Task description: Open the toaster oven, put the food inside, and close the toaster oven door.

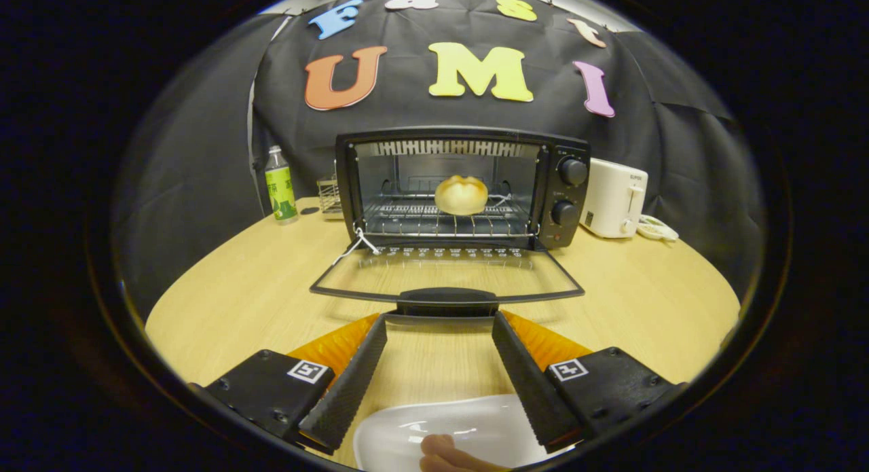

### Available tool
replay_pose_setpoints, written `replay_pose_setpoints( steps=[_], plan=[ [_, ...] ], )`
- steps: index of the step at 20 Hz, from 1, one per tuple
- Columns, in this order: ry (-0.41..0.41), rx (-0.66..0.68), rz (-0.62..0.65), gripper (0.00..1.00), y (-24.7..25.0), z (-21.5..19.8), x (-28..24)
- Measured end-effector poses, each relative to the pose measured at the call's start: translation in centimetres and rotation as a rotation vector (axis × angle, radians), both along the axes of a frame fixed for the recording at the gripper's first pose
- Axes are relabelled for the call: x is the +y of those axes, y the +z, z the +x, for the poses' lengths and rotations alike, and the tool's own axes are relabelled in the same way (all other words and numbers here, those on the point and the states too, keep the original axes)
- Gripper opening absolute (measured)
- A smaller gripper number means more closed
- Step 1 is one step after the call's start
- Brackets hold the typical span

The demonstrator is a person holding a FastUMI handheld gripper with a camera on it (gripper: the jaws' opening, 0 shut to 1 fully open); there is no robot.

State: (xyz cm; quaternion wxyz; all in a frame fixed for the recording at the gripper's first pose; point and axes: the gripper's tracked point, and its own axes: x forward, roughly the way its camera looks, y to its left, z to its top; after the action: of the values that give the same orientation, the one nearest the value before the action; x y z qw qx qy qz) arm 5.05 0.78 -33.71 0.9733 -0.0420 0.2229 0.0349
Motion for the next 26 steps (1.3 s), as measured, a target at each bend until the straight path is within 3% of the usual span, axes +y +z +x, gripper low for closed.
replay_pose_setpoints(
  steps=[8,14,21,26],
  plan=[
    [-0.106,0.121,0.050,1.00,-1.3,1.5,-0.8],
    [-0.108,0.165,0.069,1.00,-0.3,2.2,-0.7],
    [-0.081,-0.019,0.021,1.00,5.8,3.4,-0.1],
    [-0.075,-0.068,0.072,1.00,7.3,4.2,0.1]
  ],
)
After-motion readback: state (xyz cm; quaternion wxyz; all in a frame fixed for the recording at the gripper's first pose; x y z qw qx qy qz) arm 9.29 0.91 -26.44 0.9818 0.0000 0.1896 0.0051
